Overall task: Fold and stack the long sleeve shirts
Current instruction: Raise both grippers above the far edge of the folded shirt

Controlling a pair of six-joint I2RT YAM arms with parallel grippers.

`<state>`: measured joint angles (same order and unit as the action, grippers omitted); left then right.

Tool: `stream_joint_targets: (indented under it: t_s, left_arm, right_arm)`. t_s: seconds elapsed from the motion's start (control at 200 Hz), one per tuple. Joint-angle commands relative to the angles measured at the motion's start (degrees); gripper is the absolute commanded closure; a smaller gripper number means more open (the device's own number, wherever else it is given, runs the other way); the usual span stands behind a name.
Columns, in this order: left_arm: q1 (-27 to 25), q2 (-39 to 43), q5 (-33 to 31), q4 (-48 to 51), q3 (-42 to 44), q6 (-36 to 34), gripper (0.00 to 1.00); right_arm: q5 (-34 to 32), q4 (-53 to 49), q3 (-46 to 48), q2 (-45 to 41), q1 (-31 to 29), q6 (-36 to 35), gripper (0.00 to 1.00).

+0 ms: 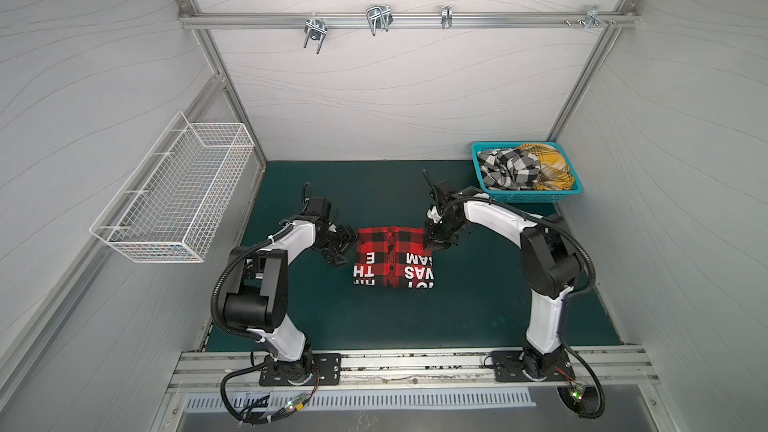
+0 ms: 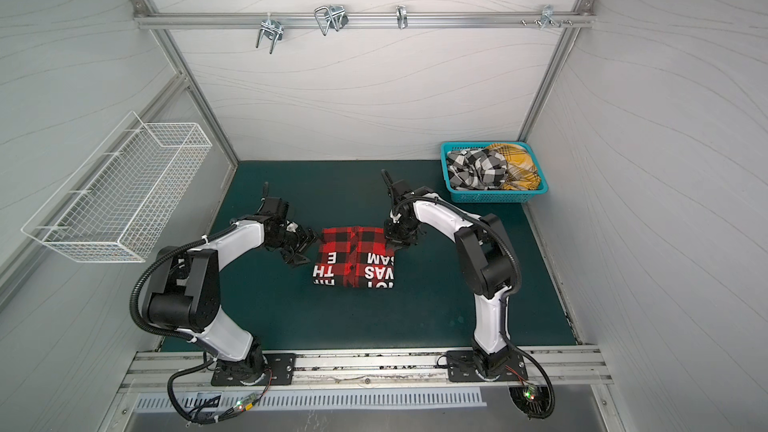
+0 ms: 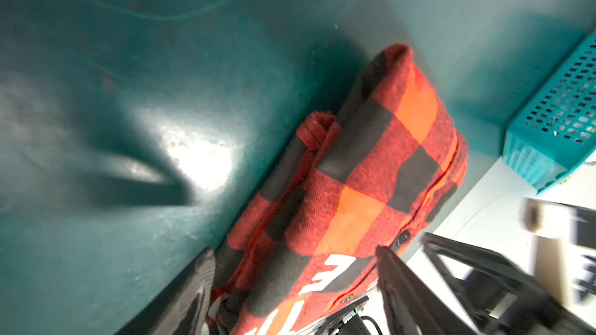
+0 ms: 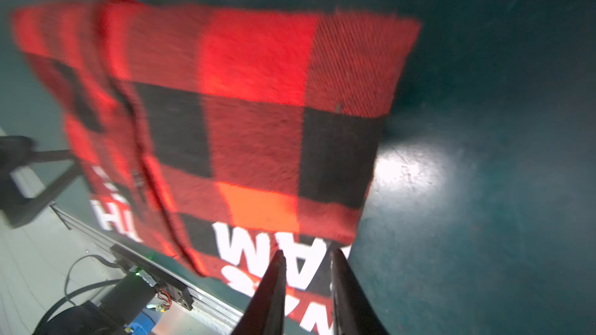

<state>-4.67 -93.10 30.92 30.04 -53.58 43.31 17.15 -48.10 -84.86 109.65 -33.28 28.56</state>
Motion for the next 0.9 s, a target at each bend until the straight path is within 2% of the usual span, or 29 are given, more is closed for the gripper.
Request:
stream_joint_targets:
  t_s: [0.0,0.165,0.395,0.57,0.715,0.89]
  left_arm:
    - [0.00,0.35,2.81,-1.90,3.27,0.72,0.19]
    - [0.02,0.06,5.05,-6.48,5.55,2.87,0.18]
    - [0.77,-0.51,0.90,-0.52,2.92,0.04,0.19]
    - [3.08,2.05,1.30,-0.54,3.74,0.68,0.21]
    - [2.53,7.29,0.29,3.51,0.39,1.08,0.31]
    - [-3.25,8.62,-0.35,6.20,-3.95,1.30,0.51]
  right_arm:
    - [-1.24,-3.32,-1.50,-3.11,-0.41,-1.12,0.72]
    - [1.67,-1.75,-1.10,-2.45,-2.45,-1.09,0.72]
    - [3.69,0.40,-1.20,0.23,-4.37,0.26,0.72]
    - [4.14,0.91,-1.35,1.19,-4.35,0.45,0.73]
    - [4.68,1.27,-1.93,0.55,-4.72,0.68,0.74]
    - [6.62,1.99,-4.55,3.12,-6.07,0.93,0.76]
